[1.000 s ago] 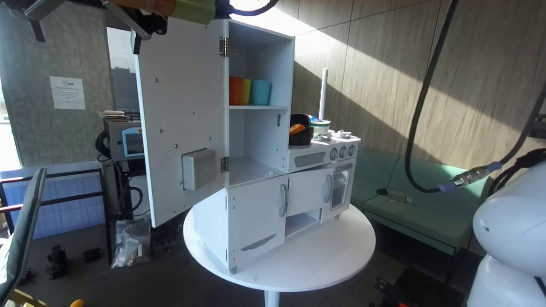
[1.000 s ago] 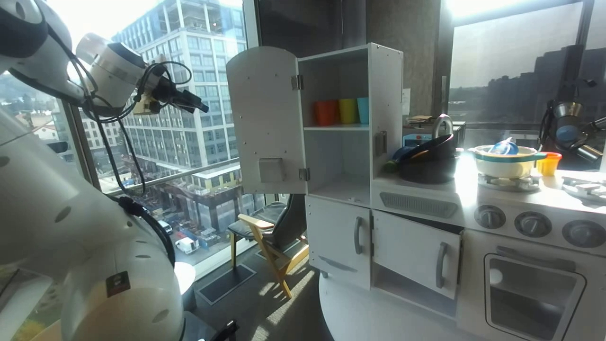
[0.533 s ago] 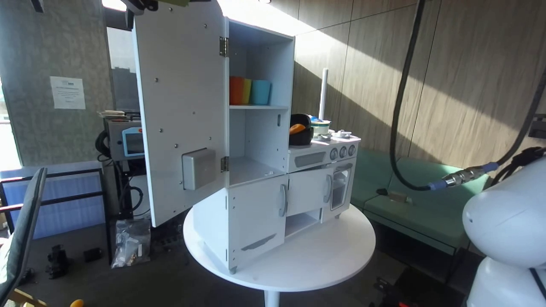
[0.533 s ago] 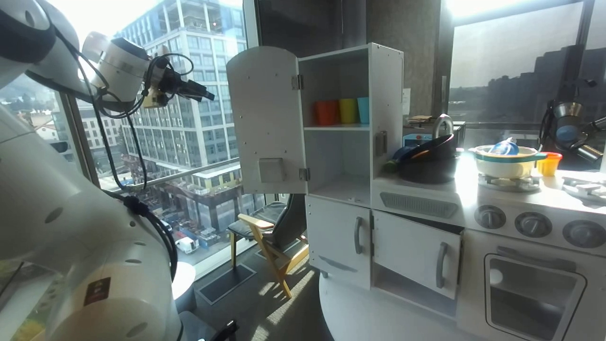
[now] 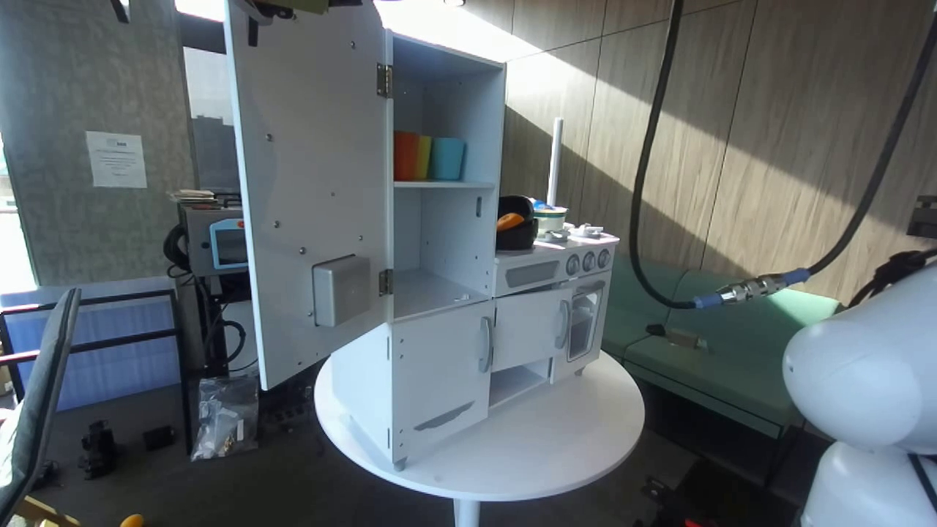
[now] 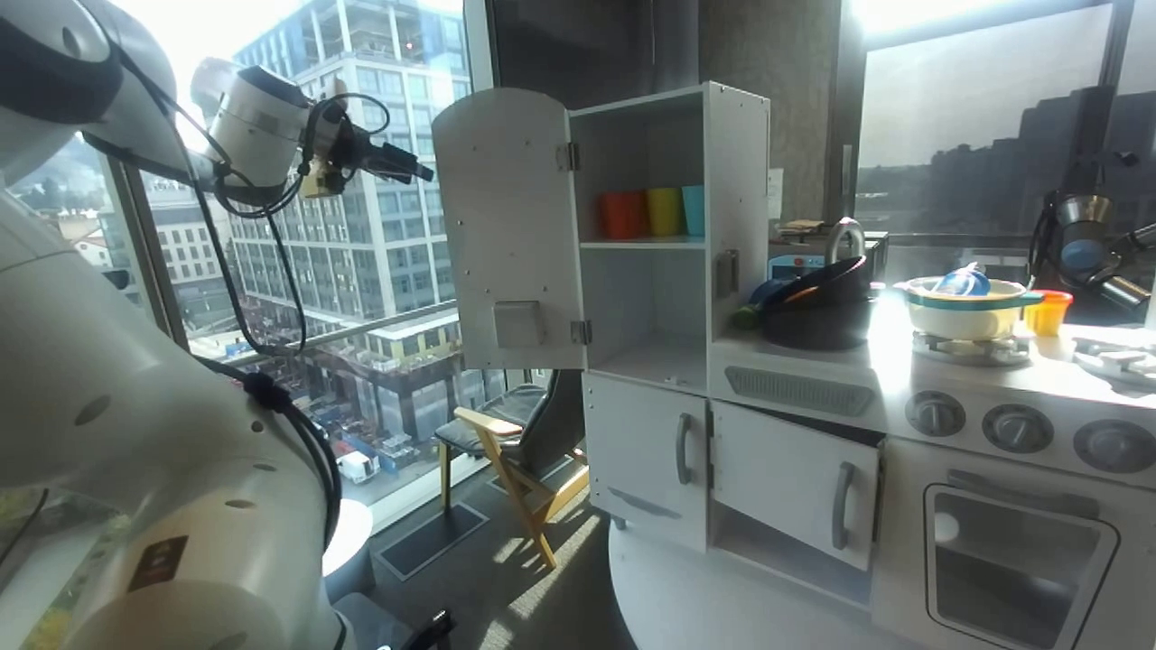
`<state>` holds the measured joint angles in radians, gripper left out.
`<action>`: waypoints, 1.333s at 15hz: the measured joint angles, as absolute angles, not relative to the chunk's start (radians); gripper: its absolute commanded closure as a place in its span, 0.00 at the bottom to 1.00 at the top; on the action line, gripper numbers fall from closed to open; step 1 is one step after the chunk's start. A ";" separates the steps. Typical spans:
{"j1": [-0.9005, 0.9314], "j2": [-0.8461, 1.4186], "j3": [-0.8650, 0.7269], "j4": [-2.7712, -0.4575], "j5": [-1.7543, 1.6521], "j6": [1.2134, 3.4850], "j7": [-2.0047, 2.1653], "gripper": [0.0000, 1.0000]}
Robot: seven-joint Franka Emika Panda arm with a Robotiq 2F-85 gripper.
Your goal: Close the open cabinet doors, starting with the right lower door and ending with the left upper door
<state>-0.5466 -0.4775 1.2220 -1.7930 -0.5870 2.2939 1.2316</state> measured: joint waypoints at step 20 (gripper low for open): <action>-0.694 -0.594 1.223 -1.769 -0.587 2.175 1.242 0.00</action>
<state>-0.6937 -0.5935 1.2228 -1.7686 -0.5867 2.1747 1.2422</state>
